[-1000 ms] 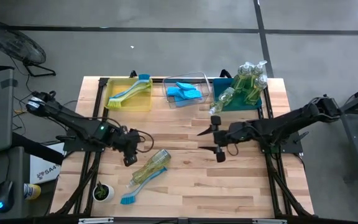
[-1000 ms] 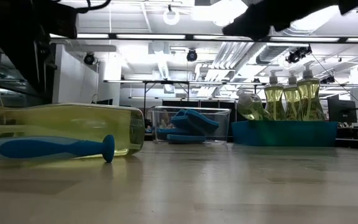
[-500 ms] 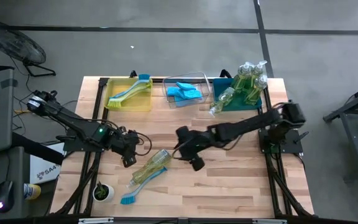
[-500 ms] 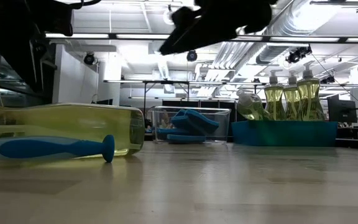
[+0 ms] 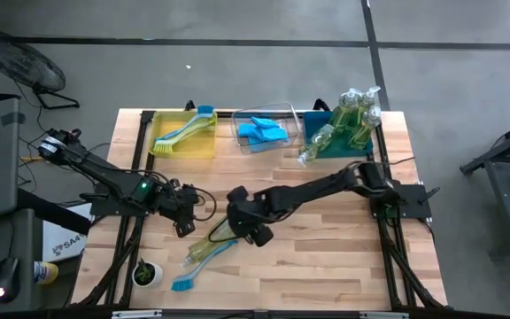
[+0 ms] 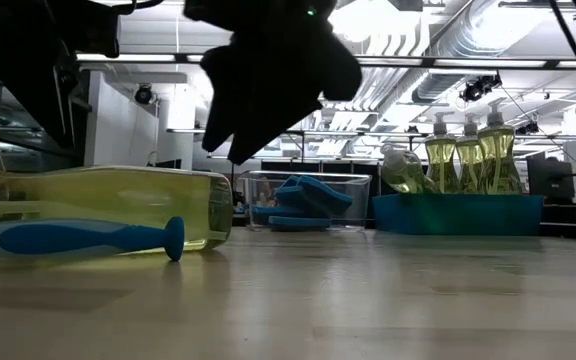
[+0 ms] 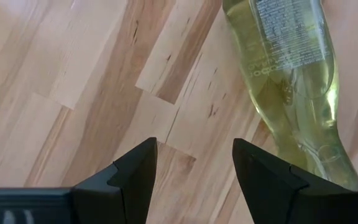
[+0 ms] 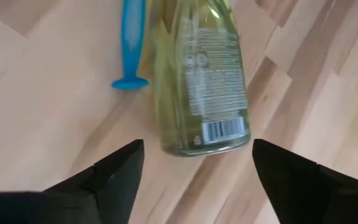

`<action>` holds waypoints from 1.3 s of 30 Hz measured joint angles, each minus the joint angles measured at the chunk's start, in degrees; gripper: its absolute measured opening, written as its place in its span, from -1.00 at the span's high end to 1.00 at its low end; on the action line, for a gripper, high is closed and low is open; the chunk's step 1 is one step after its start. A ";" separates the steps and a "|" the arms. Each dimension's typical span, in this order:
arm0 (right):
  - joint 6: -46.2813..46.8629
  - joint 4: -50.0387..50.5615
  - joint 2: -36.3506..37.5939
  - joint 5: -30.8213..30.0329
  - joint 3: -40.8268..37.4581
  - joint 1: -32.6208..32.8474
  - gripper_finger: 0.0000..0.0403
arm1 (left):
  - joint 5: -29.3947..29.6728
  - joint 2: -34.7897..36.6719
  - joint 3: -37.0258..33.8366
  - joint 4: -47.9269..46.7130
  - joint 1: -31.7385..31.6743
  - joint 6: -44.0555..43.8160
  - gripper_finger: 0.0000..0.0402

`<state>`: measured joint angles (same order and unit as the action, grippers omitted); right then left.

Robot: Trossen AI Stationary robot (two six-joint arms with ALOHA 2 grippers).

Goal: Pick & Place Kitchen Sink Supplies
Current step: Put the dish soap into the blue bin

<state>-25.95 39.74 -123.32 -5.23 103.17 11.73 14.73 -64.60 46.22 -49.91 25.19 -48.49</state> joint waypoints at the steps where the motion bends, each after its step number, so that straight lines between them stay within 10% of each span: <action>1: -0.21 1.15 -1.03 -1.13 1.58 0.21 -0.48 | 0.02 0.00 0.00 0.04 0.00 -0.01 -0.03; 39: -4.19 -3.12 -12.05 10.51 7.22 -3.56 -0.63 | 0.93 0.00 -0.04 -1.24 -0.04 -0.87 -0.03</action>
<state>-30.15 36.62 -135.37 5.28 110.39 8.16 15.66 -64.60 46.17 -51.15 25.15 -49.36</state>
